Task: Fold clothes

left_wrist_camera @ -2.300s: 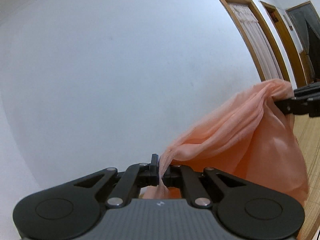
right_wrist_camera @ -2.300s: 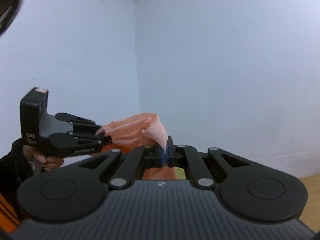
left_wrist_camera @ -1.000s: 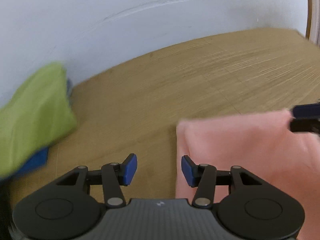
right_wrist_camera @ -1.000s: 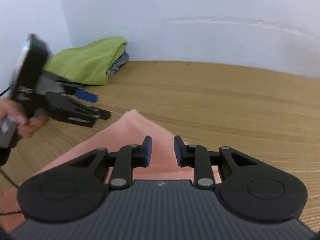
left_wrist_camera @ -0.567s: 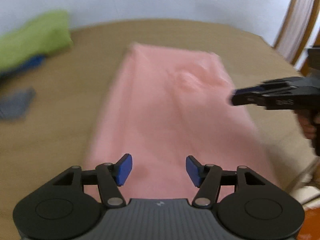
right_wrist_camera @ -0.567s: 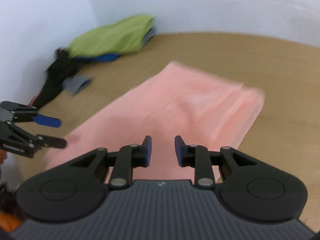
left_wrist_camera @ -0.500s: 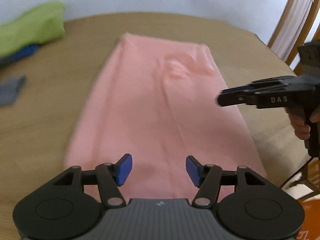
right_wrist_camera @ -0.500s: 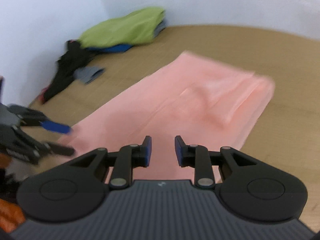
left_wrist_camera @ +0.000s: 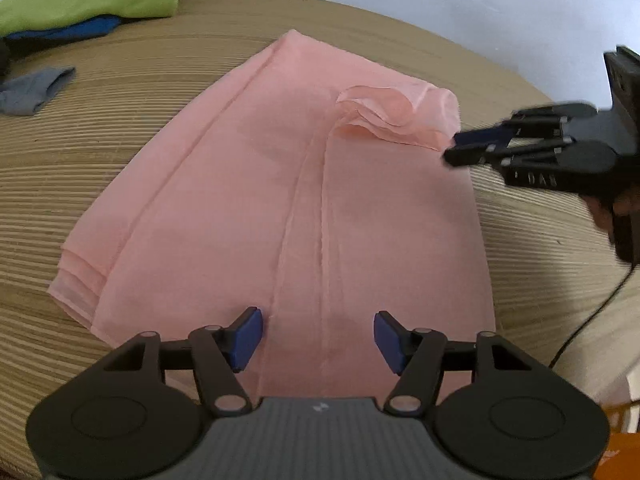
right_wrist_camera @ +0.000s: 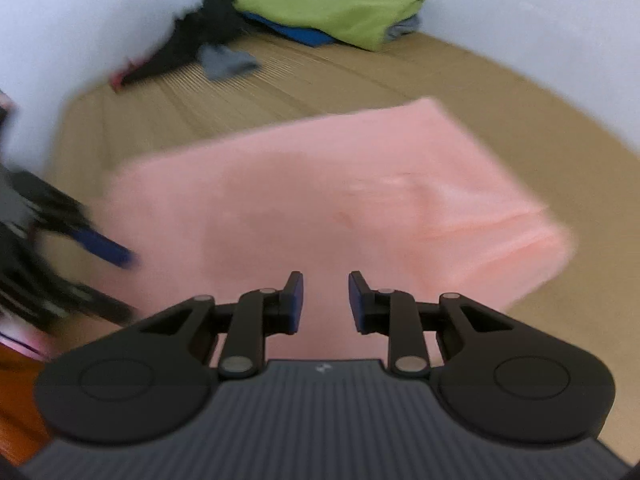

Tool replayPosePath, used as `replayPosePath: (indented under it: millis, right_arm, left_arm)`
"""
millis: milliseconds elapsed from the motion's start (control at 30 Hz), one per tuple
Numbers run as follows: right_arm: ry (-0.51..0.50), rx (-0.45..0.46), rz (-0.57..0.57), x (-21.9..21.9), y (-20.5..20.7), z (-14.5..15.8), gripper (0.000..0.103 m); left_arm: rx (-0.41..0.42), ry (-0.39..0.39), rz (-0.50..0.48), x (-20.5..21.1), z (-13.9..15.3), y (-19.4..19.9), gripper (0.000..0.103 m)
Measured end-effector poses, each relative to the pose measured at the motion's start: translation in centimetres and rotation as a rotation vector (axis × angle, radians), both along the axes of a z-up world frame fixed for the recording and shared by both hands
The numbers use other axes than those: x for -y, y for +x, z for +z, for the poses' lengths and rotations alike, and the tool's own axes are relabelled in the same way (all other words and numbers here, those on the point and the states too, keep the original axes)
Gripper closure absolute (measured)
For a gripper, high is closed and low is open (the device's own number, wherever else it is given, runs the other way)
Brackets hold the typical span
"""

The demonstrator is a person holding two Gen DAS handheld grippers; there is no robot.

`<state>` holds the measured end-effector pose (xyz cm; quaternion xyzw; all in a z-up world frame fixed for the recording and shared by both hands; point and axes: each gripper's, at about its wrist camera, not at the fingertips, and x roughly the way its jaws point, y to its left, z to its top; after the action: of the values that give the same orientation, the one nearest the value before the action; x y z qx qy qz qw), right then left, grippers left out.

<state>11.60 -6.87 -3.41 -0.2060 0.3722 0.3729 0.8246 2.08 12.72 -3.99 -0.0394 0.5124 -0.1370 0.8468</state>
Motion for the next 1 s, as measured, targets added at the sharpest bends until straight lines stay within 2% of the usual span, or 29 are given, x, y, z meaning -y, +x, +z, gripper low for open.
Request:
replayPosePath:
  millis: [133,200,267,400,433,500,700,733,800,833,867,1000]
  right_arm:
    - [-0.153,0.169,0.151,1.9,2.7,-0.9,0.075]
    - [-0.226,0.225,0.267,2.2,3.5,-1.5,0.066]
    - [-0.264,0.265,0.359,2.4,4.2,-1.8,0.052]
    - [-0.274,0.333,0.483,1.9,5.1,-2.0,0.044]
    - [-0.263,0.336,0.502,1.6,5.4,-2.1,0.040]
    - [-0.242,0.324,0.527,0.7,6.3,-2.5,0.040]
    - [-0.106,0.137,0.474,-1.3,11.0,-2.8,0.040]
    - [-0.073,0.095,0.457,-1.3,11.7,-2.8,0.042]
    - [-0.007,0.009,0.424,-1.1,12.8,-2.6,0.076]
    - [0.017,-0.014,0.407,-0.9,13.1,-2.6,0.102]
    - [0.050,-0.011,0.386,-0.5,13.4,-2.4,0.098]
    - [0.185,-0.011,0.305,1.2,14.3,-1.0,0.099]
  left_arm:
    - [-0.001,0.064,0.026,2.0,0.0,0.1,0.035]
    - [-0.003,0.095,0.030,2.9,0.0,0.2,0.035]
    - [-0.005,0.125,0.039,3.6,0.0,0.2,0.033]
    - [-0.008,0.175,0.040,4.7,-0.2,0.3,0.032]
    - [-0.008,0.181,0.041,4.9,-0.2,0.3,0.031]
    - [-0.010,0.186,0.045,5.0,-0.3,0.5,0.031]
    - [-0.007,0.177,0.053,5.0,-0.5,1.2,0.030]
    - [-0.006,0.182,0.056,5.0,-0.5,1.3,0.030]
    - [-0.005,0.184,0.071,4.9,-0.4,1.4,0.030]
    - [0.000,0.183,0.082,4.7,-0.4,1.5,0.030]
    - [0.007,0.183,0.095,4.6,-0.3,1.5,0.030]
    - [0.037,0.202,0.083,3.8,-0.3,2.3,0.030]
